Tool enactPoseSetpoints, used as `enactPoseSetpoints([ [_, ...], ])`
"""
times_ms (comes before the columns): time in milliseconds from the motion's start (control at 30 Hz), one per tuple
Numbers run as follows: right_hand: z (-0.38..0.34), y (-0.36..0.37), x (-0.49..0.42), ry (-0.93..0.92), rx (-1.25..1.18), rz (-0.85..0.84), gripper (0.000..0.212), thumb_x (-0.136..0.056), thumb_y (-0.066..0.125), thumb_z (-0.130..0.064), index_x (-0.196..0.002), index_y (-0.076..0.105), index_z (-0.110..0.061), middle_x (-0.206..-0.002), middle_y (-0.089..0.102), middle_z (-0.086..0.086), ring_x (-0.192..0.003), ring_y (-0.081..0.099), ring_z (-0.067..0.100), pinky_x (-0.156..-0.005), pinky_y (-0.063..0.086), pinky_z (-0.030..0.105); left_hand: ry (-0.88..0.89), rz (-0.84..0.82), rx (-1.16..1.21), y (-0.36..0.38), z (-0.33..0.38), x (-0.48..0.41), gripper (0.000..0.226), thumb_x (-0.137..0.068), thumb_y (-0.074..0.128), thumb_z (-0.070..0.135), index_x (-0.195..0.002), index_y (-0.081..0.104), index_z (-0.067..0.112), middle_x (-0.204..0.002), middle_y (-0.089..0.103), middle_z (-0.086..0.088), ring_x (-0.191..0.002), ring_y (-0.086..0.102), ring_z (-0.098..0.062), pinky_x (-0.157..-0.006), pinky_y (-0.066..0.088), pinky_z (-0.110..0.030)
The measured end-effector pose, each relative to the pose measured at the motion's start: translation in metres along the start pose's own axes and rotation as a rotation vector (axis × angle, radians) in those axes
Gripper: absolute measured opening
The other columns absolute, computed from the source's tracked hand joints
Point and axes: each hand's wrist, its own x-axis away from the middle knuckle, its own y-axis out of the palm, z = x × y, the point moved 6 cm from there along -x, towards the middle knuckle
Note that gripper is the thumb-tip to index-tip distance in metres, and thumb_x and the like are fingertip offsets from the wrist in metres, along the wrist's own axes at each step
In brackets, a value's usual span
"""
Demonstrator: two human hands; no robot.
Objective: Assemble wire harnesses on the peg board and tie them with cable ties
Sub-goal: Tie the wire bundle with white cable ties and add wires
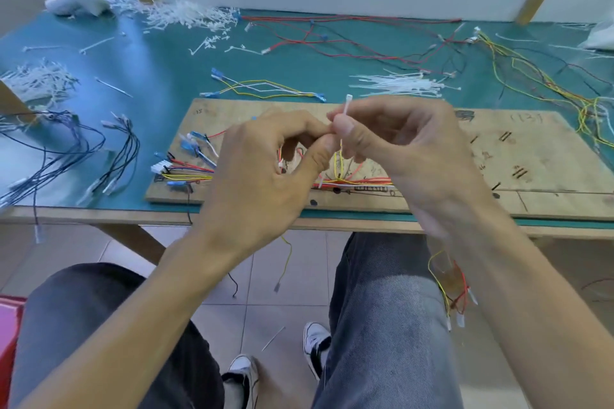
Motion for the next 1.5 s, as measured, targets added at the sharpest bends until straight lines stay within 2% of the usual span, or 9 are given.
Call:
enactPoseSetpoints([
  [200,0.005,-0.023,0.007,-0.138,0.238,0.402,0.013,-0.098,0.076,-0.023,-0.093,0.076,-0.011,-0.08,0.075,0.001,-0.07,0.066,0.015,-0.07,0.056,0.045,0.009,0.041,-0.157,0.011,0.001,0.014,0.013,-0.095,0.076,0.037,-0.105,0.073,0.029,-0.083,0.068,0.025,-0.079,0.054,-0.004,-0.092,0.046,-0.049],
  [300,0.008,-0.025,0.006,-0.162,0.38,0.482,0.013,-0.102,0.07,-0.026,-0.092,0.072,-0.017,-0.079,0.073,-0.004,-0.074,0.069,0.015,-0.07,0.056,0.045,0.136,-0.131,-0.427,0.02,0.007,0.03,0.006,-0.097,0.072,0.031,-0.098,0.073,0.025,-0.085,0.071,0.014,-0.085,0.057,-0.018,-0.083,0.041,-0.046],
  [433,0.015,-0.008,0.009,-0.22,0.574,0.456,0.013,-0.105,0.065,-0.021,-0.095,0.068,-0.014,-0.076,0.069,-0.009,-0.075,0.066,0.01,-0.072,0.049,0.023,0.229,-0.28,-0.611,0.028,0.007,0.041,0.019,-0.098,0.059,0.032,-0.096,0.076,0.026,-0.092,0.072,0.013,-0.095,0.057,-0.022,-0.08,0.036,-0.038],
  [567,0.019,-0.006,0.011,-0.249,0.68,0.449,0.014,-0.106,0.062,-0.018,-0.097,0.067,-0.008,-0.077,0.067,-0.005,-0.073,0.062,0.01,-0.071,0.045,0.018,0.238,-0.338,-0.619,0.031,0.004,0.041,0.012,-0.095,0.068,0.025,-0.098,0.079,0.022,-0.09,0.067,0.011,-0.095,0.057,-0.022,-0.076,0.03,-0.034],
  [667,0.018,-0.001,0.012,-0.281,0.738,0.441,0.014,-0.106,0.062,-0.017,-0.1,0.068,-0.006,-0.082,0.068,-0.003,-0.075,0.06,0.014,-0.072,0.039,0.012,0.234,-0.36,-0.571,0.031,0.002,0.037,0.009,-0.089,0.074,0.021,-0.093,0.082,0.022,-0.087,0.067,0.011,-0.094,0.058,-0.022,-0.073,0.037,-0.036],
  [933,0.018,0.0,0.012,-0.307,0.691,0.501,0.015,-0.107,0.061,-0.017,-0.101,0.067,-0.004,-0.084,0.068,0.001,-0.076,0.063,0.019,-0.071,0.05,0.03,0.206,-0.401,-0.515,0.031,-0.002,0.03,0.012,-0.086,0.074,0.019,-0.093,0.084,0.024,-0.087,0.069,0.011,-0.094,0.059,-0.022,-0.071,0.041,-0.038],
  [1200,0.029,0.01,0.008,-0.294,0.754,0.391,0.012,-0.106,0.061,-0.014,-0.101,0.067,-0.005,-0.089,0.068,-0.002,-0.079,0.061,0.016,-0.072,0.042,0.019,0.179,-0.415,-0.55,0.03,-0.004,0.03,0.016,-0.087,0.073,0.016,-0.095,0.081,0.027,-0.091,0.068,0.012,-0.098,0.054,-0.018,-0.072,0.038,-0.038],
  [1333,0.035,0.014,0.006,-0.24,0.795,0.292,0.008,-0.104,0.063,-0.014,-0.099,0.067,-0.009,-0.087,0.065,-0.007,-0.075,0.054,0.012,-0.069,0.037,0.022,0.176,-0.418,-0.552,0.031,-0.005,0.031,0.017,-0.086,0.076,0.016,-0.095,0.081,0.029,-0.09,0.066,0.013,-0.096,0.05,-0.016,-0.072,0.028,-0.034],
  [1500,0.038,0.016,0.006,-0.196,0.847,0.188,0.005,-0.102,0.067,-0.016,-0.1,0.069,-0.012,-0.084,0.059,-0.011,-0.077,0.052,0.015,-0.07,0.04,0.03,0.198,-0.385,-0.572,0.027,-0.005,0.037,0.023,-0.088,0.075,0.013,-0.103,0.079,0.031,-0.109,0.064,0.015,-0.106,0.052,-0.02,-0.075,0.037,-0.039],
])
